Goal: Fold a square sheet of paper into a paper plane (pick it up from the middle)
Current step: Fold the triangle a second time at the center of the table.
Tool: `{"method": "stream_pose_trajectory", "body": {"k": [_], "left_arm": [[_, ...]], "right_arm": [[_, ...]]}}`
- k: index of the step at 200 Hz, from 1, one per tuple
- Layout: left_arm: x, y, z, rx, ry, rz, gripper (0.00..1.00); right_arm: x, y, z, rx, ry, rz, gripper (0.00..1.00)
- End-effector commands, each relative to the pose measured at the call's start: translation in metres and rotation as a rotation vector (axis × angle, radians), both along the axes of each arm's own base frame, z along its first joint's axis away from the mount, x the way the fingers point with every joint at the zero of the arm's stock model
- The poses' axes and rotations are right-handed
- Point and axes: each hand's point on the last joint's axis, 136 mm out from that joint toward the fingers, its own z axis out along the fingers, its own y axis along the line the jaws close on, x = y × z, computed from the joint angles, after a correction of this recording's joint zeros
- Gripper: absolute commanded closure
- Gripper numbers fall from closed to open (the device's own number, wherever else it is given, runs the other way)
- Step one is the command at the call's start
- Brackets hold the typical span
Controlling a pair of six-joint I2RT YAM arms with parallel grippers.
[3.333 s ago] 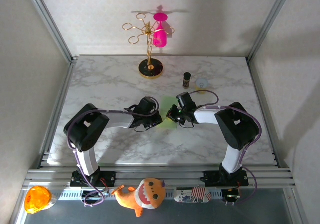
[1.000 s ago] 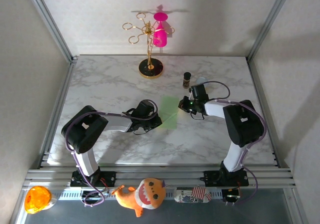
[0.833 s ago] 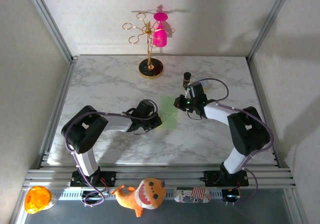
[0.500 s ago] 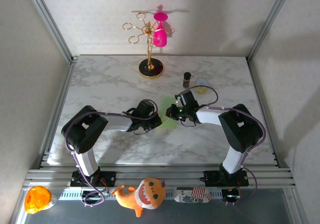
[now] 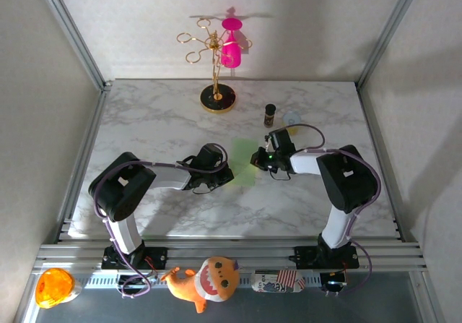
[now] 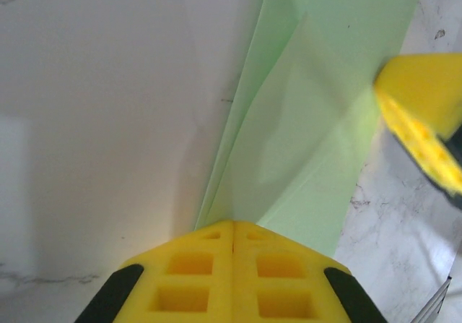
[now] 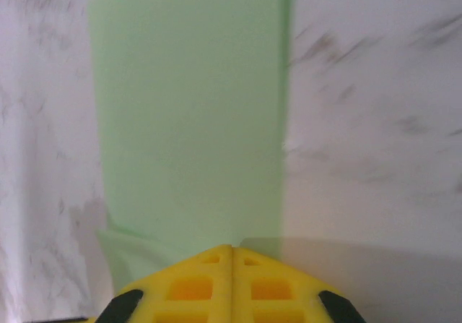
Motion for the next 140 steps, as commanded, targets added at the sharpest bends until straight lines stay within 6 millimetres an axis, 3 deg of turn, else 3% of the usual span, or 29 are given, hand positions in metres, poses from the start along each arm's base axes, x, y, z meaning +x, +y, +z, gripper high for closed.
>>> {"method": "stream_pose_trajectory", "body": {"k": [1,29,53,74,94,140], "left_arm": [[-0.031,0.027,-0.036,0.131,0.124,0.0,1.0],[-0.019,0.001,-0.002,0.021,0.049,-0.063,0.99],[-0.002,-0.012,0.038,-0.04,-0.039,-0.065,0.9],[0.01,-0.017,0.061,-0.063,-0.093,-0.051,0.85],[0.015,-0.018,0.065,-0.057,-0.107,-0.037,0.86],[0.019,-0.028,0.051,-0.054,-0.079,-0.045,0.91]], "right_arm": [[0.016,-0.027,0.0,-0.095,-0.045,-0.059,0.98],[0.014,-0.018,0.035,-0.063,-0.122,-0.068,0.97],[0.002,-0.018,0.044,-0.042,-0.116,-0.109,0.93],[-0.011,-0.015,0.048,0.011,-0.097,-0.132,0.86],[-0.023,0.001,0.049,0.054,-0.067,-0.074,0.85],[-0.038,0.029,0.037,0.098,-0.004,0.012,0.87]]}}
